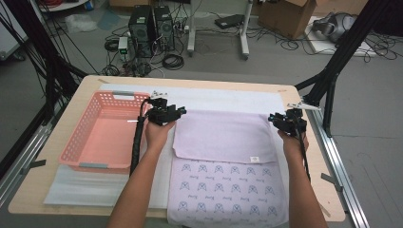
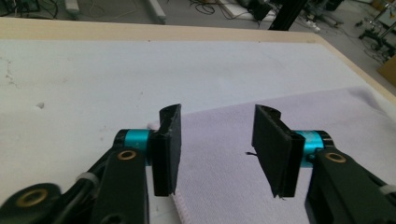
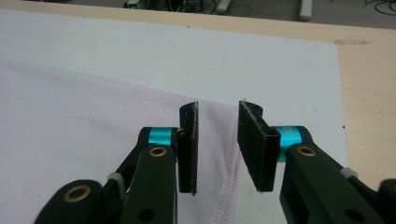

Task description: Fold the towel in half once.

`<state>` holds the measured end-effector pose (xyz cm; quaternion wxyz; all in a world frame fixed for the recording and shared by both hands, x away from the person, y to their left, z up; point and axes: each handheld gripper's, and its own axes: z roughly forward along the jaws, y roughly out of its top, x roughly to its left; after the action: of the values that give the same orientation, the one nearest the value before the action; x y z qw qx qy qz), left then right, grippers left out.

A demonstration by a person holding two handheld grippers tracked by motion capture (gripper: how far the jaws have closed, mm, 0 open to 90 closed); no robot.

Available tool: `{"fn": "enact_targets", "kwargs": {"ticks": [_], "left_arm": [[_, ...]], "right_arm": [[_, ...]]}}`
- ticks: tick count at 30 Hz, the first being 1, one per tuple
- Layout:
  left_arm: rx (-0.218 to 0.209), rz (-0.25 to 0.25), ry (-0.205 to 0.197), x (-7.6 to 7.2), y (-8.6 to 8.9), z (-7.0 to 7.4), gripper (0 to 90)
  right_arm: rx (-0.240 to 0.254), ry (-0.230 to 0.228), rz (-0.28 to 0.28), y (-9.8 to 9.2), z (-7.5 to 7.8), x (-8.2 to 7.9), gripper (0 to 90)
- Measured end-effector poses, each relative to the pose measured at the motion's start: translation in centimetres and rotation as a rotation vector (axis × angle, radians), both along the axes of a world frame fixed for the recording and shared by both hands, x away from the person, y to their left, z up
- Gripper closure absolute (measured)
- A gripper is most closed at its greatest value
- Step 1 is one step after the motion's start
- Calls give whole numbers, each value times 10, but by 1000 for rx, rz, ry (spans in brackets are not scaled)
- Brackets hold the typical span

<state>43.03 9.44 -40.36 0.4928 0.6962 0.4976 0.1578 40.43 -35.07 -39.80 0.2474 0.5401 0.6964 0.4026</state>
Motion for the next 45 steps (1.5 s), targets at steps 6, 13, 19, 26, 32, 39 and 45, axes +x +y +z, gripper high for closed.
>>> {"fn": "enact_targets", "kwargs": {"ticks": [6,13,19,26,32,39,45], "left_arm": [[-22,-29,-7,-16,-3,-1,507],[-7,-64,-9,-40,-6,-12,504],[14,-99,-24,-63,-7,-15,506],[65,-112,22,-85,-7,-21,489],[123,-118,23,-107,-9,-22,492],[113,-69,87,-119,3,-39,509],[140,-97,103,-129,6,-46,731]], "right_arm": [[15,23,29,-1,2,-11,668],[-5,22,76,2,4,-28,669],[-16,34,97,1,-4,-47,669],[-15,41,118,-1,-17,-79,672],[-12,53,118,-5,-30,-104,681],[-34,80,130,-4,-37,-125,696],[-58,110,129,-2,-49,-128,721]]}}
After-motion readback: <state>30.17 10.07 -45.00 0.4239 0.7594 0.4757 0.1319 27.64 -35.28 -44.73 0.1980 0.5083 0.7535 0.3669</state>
